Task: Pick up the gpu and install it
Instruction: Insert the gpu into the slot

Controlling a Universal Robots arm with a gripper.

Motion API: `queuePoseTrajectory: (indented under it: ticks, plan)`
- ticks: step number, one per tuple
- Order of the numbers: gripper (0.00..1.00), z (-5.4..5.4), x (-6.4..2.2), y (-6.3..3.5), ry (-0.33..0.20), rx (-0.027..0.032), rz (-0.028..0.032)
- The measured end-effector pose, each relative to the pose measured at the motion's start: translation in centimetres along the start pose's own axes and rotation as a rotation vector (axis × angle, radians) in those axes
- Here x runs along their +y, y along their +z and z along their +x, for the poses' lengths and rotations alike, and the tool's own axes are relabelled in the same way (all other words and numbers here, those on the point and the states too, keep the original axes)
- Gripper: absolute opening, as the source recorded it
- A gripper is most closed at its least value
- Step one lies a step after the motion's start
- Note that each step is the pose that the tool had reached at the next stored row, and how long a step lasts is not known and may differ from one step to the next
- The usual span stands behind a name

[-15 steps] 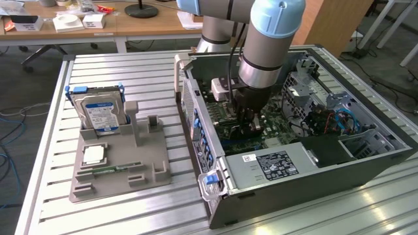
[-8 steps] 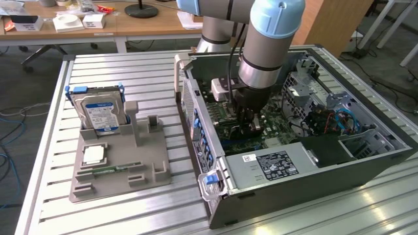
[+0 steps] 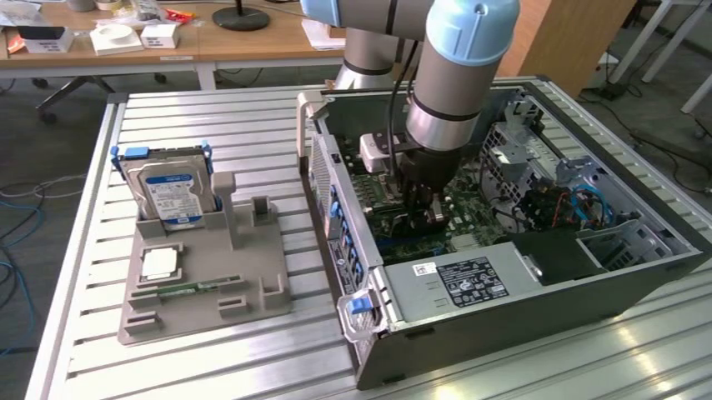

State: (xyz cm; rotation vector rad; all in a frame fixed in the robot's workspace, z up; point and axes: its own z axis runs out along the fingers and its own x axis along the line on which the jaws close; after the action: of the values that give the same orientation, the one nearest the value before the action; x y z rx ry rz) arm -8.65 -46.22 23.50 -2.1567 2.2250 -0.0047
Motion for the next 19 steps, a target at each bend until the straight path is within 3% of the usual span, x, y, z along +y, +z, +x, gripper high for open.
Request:
queuePoseTrajectory:
  ticks: [19]
  plan:
    - [0.26,0.0,0.0,0.04,0.0,-0.0001,0.0]
